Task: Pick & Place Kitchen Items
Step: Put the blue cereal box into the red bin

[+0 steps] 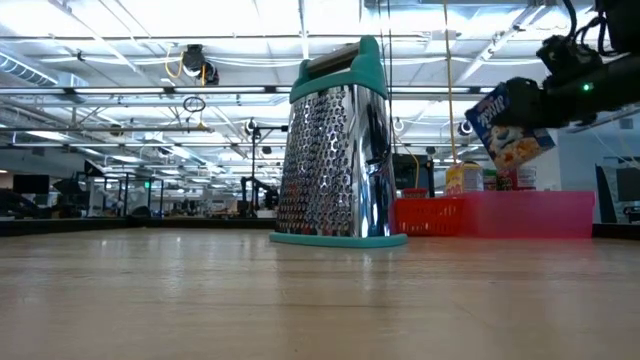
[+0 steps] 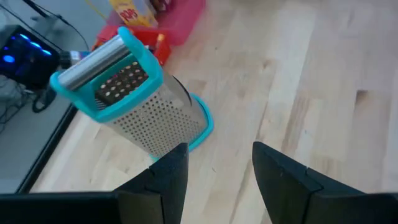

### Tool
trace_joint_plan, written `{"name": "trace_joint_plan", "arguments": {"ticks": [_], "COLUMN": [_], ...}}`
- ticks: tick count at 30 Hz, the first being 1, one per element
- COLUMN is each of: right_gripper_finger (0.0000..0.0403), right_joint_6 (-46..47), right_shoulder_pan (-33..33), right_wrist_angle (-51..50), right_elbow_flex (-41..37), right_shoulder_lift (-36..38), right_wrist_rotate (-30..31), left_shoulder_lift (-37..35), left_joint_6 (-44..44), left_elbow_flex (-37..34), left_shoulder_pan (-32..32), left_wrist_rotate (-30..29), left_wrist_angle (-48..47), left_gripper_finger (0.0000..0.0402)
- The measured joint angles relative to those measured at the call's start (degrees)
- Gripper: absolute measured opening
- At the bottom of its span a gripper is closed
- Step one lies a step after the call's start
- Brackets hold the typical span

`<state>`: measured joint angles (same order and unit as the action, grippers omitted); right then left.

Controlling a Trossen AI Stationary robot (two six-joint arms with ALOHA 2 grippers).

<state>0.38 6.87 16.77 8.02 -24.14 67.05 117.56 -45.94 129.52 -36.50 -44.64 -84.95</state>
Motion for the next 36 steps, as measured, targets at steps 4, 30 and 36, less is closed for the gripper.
{"name": "trace_joint_plan", "arguments": {"ticks": [4, 30, 36], "right_gripper_finger": [0.0096, 0.0096, 0.0098], "right_joint_6": [-0.1, 21.9, 33.4], "right_shoulder_pan": [-1.7, -15.9, -17.9], "right_wrist_angle": [5.7, 9.5, 1.2], "right_elbow_flex": [-3.7, -7.2, -7.2], "right_shoulder_lift": [0.5, -8.0, -15.4], "right_wrist_rotate": [3.8, -1.4, 3.4], "left_shoulder_lift": [0.0, 0.3, 0.3], "left_joint_6": [-6.4, -15.7, -14.7], "left_elbow_flex": [0.0, 0.0, 0.0], "left_shoulder_pan": [-4.4, -14.0, -13.7], "left_wrist_rotate": [-3.4, -12.5, -12.7], "left_wrist_angle": [-2.6, -5.1, -5.0], "left_gripper_finger": [0.0177, 0.0177, 0.0177]}}
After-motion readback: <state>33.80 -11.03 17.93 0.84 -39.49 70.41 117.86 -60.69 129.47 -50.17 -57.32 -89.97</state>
